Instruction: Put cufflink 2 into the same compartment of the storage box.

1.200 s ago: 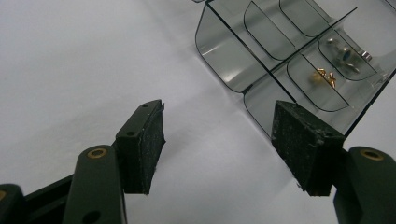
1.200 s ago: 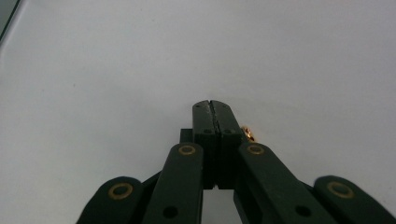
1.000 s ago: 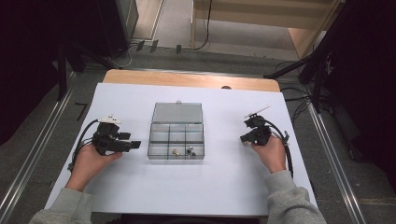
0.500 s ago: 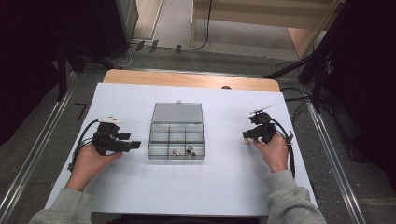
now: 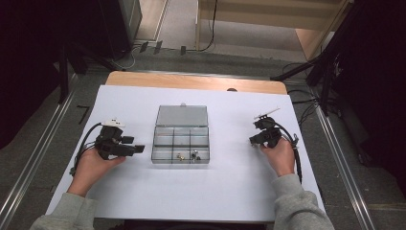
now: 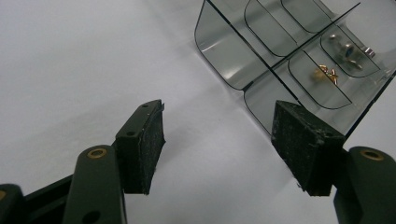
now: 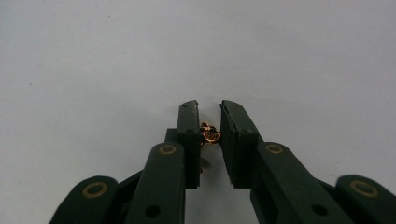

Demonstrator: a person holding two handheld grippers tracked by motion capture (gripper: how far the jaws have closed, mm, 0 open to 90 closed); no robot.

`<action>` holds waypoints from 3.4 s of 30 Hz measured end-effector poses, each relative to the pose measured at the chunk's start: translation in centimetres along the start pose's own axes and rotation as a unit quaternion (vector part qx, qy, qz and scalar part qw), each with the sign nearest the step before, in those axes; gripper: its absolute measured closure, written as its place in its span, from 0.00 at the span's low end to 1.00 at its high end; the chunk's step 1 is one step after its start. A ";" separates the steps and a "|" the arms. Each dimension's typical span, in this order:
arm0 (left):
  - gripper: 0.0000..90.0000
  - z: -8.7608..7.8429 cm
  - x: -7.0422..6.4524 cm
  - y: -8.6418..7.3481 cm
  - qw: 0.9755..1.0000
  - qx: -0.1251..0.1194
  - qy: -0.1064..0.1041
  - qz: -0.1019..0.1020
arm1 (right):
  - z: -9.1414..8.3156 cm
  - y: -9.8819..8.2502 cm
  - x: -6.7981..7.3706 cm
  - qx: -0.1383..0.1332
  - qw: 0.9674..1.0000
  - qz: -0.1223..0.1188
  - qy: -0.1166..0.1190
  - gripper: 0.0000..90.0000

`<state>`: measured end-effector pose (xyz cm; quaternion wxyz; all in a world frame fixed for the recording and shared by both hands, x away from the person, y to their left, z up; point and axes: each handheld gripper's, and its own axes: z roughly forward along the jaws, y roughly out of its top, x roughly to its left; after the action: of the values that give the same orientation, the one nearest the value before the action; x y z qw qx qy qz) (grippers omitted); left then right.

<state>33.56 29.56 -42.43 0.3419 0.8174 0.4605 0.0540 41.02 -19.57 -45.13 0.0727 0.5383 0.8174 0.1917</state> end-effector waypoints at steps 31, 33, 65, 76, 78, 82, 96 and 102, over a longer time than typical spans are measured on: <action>0.39 -0.3 -0.1 -0.3 1.000 -0.005 0.003 0.001 | -2.7 1.8 4.2 -0.051 0.995 -0.047 0.072 0.89; 0.39 -0.3 -0.1 -0.3 1.000 -0.006 0.003 -0.001 | -2.7 1.9 4.5 -0.053 0.994 -0.049 0.077 0.89; 0.39 -0.6 -0.3 -0.9 1.000 -0.012 0.004 -0.002 | -4.2 4.0 11.6 -0.071 0.980 -0.137 0.125 0.89; 0.39 -0.9 -0.4 -0.7 1.000 -0.023 0.007 0.003 | -4.8 4.3 13.0 -0.078 0.976 -0.147 0.139 0.89; 0.39 -0.8 -0.3 -0.7 1.000 -0.023 0.007 0.003 | -4.8 4.4 13.4 -0.078 0.976 -0.151 0.140 0.89; 0.39 -0.8 -0.3 -0.7 1.000 -0.022 0.007 0.004 | -4.7 4.6 14.2 -0.079 0.974 -0.158 0.143 0.89; 0.39 -0.8 -0.2 -0.7 1.000 -0.020 0.003 -0.001 | -3.5 4.9 17.3 -0.064 0.968 -0.185 0.157 0.89; 0.39 -0.9 -0.2 -0.7 1.000 -0.023 0.002 -0.002 | -2.6 4.9 18.5 -0.058 0.965 -0.196 0.163 0.89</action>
<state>32.59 30.13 -42.16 0.3595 0.8081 0.4620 0.0657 36.83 -1.70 -39.24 0.0054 0.3241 0.8951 0.3060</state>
